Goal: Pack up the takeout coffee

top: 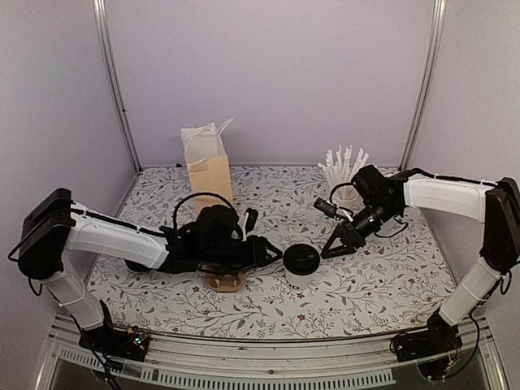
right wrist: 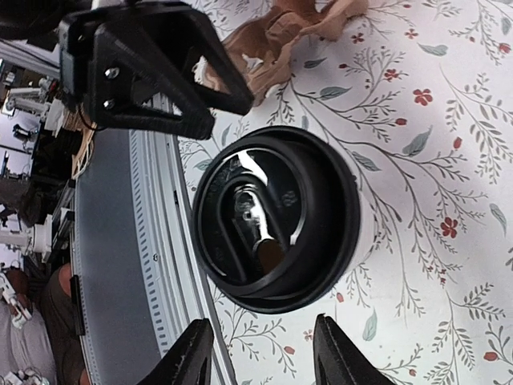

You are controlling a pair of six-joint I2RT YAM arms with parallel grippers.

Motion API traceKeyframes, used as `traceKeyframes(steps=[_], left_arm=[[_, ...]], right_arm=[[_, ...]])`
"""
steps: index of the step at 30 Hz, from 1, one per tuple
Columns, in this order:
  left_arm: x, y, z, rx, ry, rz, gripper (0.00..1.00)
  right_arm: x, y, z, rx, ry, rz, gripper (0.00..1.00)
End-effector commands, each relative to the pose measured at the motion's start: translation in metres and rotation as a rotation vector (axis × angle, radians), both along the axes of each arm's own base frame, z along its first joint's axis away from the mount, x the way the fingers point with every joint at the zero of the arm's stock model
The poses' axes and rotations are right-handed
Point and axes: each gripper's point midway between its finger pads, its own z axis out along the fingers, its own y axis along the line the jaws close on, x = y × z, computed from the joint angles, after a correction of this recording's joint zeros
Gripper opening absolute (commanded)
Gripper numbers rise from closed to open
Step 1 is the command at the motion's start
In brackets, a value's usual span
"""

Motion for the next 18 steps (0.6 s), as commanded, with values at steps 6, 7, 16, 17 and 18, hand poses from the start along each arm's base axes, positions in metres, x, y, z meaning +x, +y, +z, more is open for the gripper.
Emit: traceKeyframes(steps=[6, 7, 16, 17, 18], left_arm=[[0.005, -0.017, 0.001, -0.077, 0.026, -0.021, 0.41], [0.005, -0.017, -0.001, -0.077, 0.028, -0.023, 0.41], [0.006, -0.018, -0.012, -0.06, 0.051, -0.027, 0.4], [0.006, -0.017, -0.012, -0.06, 0.054, -0.028, 0.4], [0.006, -0.016, -0.014, -0.056, 0.057, -0.026, 0.4]], right_arm=[[0.036, -0.007, -0.014, -0.013, 0.061, -0.115, 0.42], [0.035, -0.006, -0.014, -0.008, 0.071, -0.11, 0.42], [0.031, 0.0, -0.021, 0.021, 0.148, -0.077, 0.44], [0.031, 0.0, -0.022, 0.021, 0.154, -0.074, 0.44], [0.031, 0.001, -0.024, 0.022, 0.163, -0.073, 0.44]])
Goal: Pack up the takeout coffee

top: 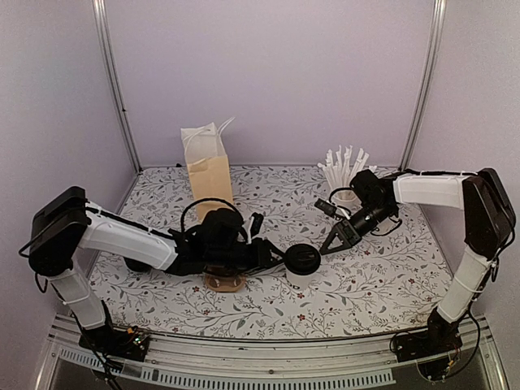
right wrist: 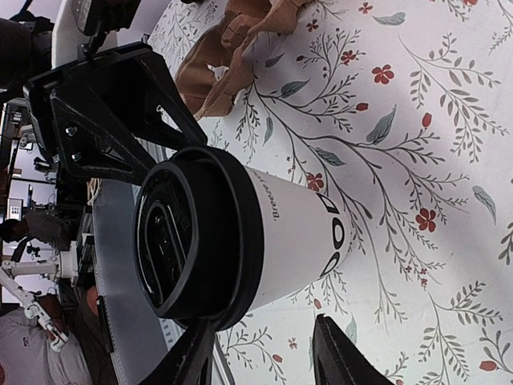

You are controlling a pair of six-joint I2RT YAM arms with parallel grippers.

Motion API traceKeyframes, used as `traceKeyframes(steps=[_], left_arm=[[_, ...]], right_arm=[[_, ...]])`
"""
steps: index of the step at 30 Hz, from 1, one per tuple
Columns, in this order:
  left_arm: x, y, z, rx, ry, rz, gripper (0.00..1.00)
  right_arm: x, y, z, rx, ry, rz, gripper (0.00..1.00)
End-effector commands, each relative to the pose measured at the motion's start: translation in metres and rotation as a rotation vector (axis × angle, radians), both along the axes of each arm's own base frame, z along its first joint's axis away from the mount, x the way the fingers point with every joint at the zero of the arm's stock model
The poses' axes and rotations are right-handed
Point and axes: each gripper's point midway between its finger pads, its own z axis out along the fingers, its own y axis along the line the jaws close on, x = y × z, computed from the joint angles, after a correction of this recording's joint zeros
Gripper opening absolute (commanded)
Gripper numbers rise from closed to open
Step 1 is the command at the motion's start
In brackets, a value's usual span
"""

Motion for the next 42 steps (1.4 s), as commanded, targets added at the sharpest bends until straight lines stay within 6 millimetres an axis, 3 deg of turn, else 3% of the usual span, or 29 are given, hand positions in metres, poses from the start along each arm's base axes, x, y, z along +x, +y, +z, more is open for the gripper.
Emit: traceKeyframes(steps=[1, 11, 15, 19, 22, 25, 27, 29, 36, 42], left_arm=[[0.008, -0.002, -0.002, -0.005, 0.007, 0.006, 0.4], [0.007, 0.001, -0.019, 0.029, 0.05, 0.009, 0.37], [0.001, 0.013, -0.05, 0.12, 0.127, 0.029, 0.32], [-0.012, 0.032, -0.094, 0.239, 0.208, 0.037, 0.28], [-0.024, 0.046, -0.121, 0.26, 0.269, 0.049, 0.24], [-0.03, 0.052, -0.132, 0.26, 0.293, 0.054, 0.23], [-0.027, 0.049, -0.123, 0.241, 0.261, 0.052, 0.23], [-0.019, 0.04, -0.103, 0.211, 0.2, 0.042, 0.23], [0.008, 0.008, -0.011, 0.166, -0.07, 0.015, 0.29], [0.007, -0.008, 0.053, 0.128, -0.202, 0.013, 0.41]], right_arm=[[0.001, 0.006, 0.002, 0.037, 0.03, 0.02, 0.44], [-0.006, 0.006, -0.014, 0.017, 0.064, 0.035, 0.46], [-0.006, -0.003, -0.045, -0.095, 0.081, 0.004, 0.47], [-0.006, -0.019, -0.081, -0.238, 0.089, -0.032, 0.46], [-0.005, -0.027, -0.096, -0.308, 0.093, -0.053, 0.46], [-0.002, -0.032, -0.102, -0.353, 0.078, -0.068, 0.45], [0.0, -0.032, -0.099, -0.351, 0.068, -0.07, 0.44], [0.0, -0.023, -0.081, -0.284, 0.055, -0.05, 0.44], [0.004, 0.002, 0.01, -0.038, -0.086, 0.013, 0.44], [0.001, 0.003, 0.043, 0.015, -0.148, 0.035, 0.5]])
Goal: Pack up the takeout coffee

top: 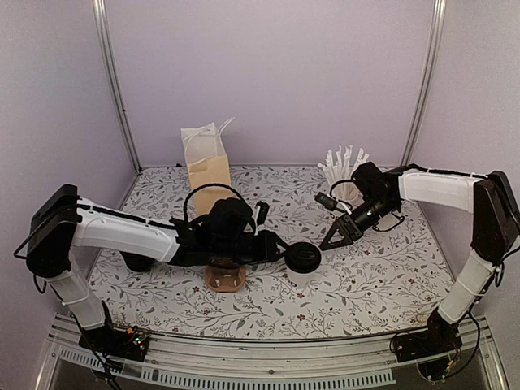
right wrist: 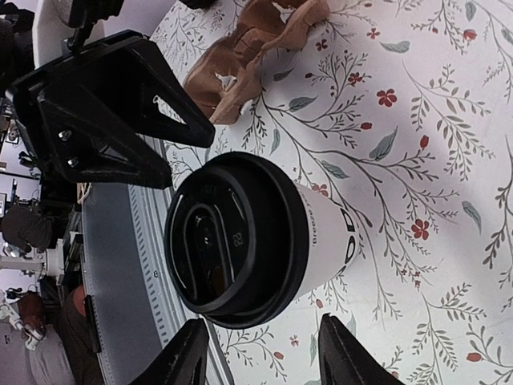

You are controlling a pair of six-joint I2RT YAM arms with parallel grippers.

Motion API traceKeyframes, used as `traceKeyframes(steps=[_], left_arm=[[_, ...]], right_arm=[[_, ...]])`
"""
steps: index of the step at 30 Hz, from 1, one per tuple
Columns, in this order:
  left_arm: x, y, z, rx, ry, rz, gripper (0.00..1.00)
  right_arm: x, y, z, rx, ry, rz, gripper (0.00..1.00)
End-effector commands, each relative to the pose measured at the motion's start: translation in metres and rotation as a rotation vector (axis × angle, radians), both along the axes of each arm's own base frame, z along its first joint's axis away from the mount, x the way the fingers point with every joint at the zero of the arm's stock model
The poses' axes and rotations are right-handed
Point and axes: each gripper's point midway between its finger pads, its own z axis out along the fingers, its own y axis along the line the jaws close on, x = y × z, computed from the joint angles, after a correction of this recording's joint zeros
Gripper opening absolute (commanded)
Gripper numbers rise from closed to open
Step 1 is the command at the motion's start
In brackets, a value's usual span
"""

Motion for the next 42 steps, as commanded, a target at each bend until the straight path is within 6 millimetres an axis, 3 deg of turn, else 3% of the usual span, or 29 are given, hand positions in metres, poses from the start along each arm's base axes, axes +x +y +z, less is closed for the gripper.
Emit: traceKeyframes(steps=[1, 8, 11, 16, 18, 21, 25, 29, 33, 36, 39, 42], left_arm=[[-0.006, -0.003, 0.045, 0.025, -0.115, -0.017, 0.43], [-0.022, -0.005, 0.083, 0.031, -0.25, -0.055, 0.55], [-0.028, -0.003, 0.094, 0.056, -0.338, -0.095, 0.58], [-0.015, 0.013, 0.094, 0.241, -0.511, -0.113, 0.63], [-0.015, 0.016, 0.102, 0.285, -0.556, -0.128, 0.7], [-0.011, 0.026, 0.114, 0.315, -0.603, -0.096, 0.9], [-0.003, 0.038, 0.13, 0.319, -0.665, -0.039, 0.98], [0.002, 0.042, 0.131, 0.332, -0.618, -0.009, 1.0], [0.018, 0.044, 0.108, 0.517, -0.64, -0.005, 1.0], [0.023, 0.041, 0.103, 0.532, -0.715, -0.02, 1.0], [0.027, 0.039, 0.124, 0.483, -0.796, 0.015, 1.0], [0.043, 0.053, 0.136, 0.562, -0.836, 0.108, 1.0]], right_arm=[[0.002, 0.0, 0.034, 0.027, -0.108, 0.024, 0.51], [0.0, -0.011, 0.07, 0.027, -0.277, 0.018, 0.61], [0.0, -0.03, 0.068, -0.031, -0.386, -0.023, 0.64], [0.001, -0.059, 0.078, -0.072, -0.605, -0.11, 0.72], [-0.002, -0.068, 0.084, -0.073, -0.679, -0.145, 0.73], [-0.008, -0.083, 0.088, -0.054, -0.739, -0.184, 0.74], [-0.006, -0.107, 0.103, -0.009, -0.805, -0.289, 0.76], [0.001, -0.124, 0.112, 0.033, -0.835, -0.377, 0.76], [0.006, -0.133, 0.112, 0.035, -0.86, -0.42, 0.78], [0.011, -0.135, 0.104, 0.018, -0.849, -0.424, 0.78], [0.014, -0.134, 0.099, 0.013, -0.83, -0.42, 0.78], [0.017, -0.132, 0.102, 0.021, -0.824, -0.415, 0.78]])
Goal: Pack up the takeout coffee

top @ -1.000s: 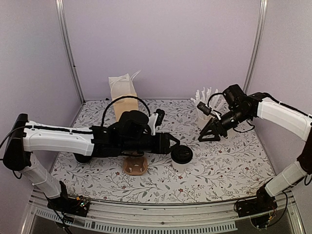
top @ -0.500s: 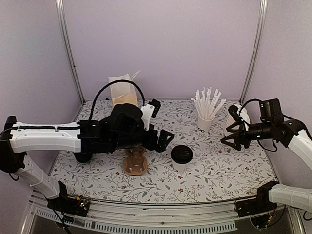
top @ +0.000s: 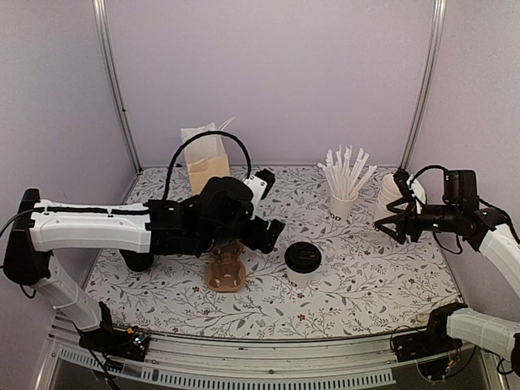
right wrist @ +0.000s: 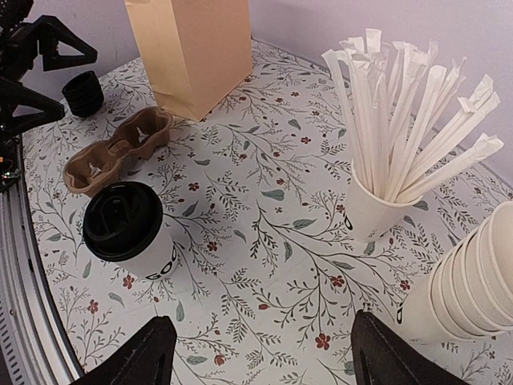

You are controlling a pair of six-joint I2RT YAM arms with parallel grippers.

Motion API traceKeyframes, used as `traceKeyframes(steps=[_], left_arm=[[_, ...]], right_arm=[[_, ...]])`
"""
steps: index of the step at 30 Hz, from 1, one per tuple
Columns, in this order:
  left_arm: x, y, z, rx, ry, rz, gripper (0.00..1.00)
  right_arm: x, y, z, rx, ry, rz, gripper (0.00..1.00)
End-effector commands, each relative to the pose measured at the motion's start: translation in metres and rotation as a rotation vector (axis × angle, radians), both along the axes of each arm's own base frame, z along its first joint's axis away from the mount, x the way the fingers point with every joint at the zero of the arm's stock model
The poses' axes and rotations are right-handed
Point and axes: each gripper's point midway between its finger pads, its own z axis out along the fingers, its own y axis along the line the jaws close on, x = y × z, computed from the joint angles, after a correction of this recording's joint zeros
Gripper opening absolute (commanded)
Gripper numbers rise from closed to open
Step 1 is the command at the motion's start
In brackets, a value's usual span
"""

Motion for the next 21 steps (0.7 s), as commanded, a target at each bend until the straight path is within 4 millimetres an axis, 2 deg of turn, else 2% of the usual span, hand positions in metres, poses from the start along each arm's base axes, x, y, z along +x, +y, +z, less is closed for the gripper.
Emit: traceKeyframes(steps=[1, 3, 6, 8, 11, 13, 16, 21], left_arm=[[0.03, 0.019, 0.034, 0.043, -0.149, 0.151, 1.0], [0.041, 0.024, 0.027, 0.129, -0.13, 0.208, 1.0], [0.04, -0.001, 0.017, 0.197, -0.14, 0.082, 1.0], [0.024, -0.025, 0.017, 0.144, -0.129, -0.07, 1.0], [-0.011, -0.061, 0.021, 0.05, -0.05, -0.351, 0.98], [-0.019, -0.073, 0.019, 0.02, 0.037, -0.406, 0.98], [-0.018, -0.084, 0.007, 0.037, 0.158, -0.382, 0.98], [-0.018, -0.087, -0.044, 0.146, 0.282, -0.362, 1.0]], right_arm=[[0.007, 0.004, 0.009, 0.021, -0.017, 0.014, 0.78], [0.012, 0.003, 0.009, 0.02, -0.008, 0.009, 0.78], [0.015, 0.001, -0.002, 0.008, 0.017, 0.001, 0.78], [0.015, 0.0, -0.008, 0.0, 0.018, -0.003, 0.79], [0.017, -0.004, -0.008, -0.007, 0.01, -0.021, 0.79], [0.019, -0.008, -0.01, -0.008, 0.016, -0.034, 0.79], [0.02, -0.01, -0.015, -0.009, 0.028, -0.04, 0.79], [0.021, -0.009, -0.02, -0.014, 0.047, -0.029, 0.79]])
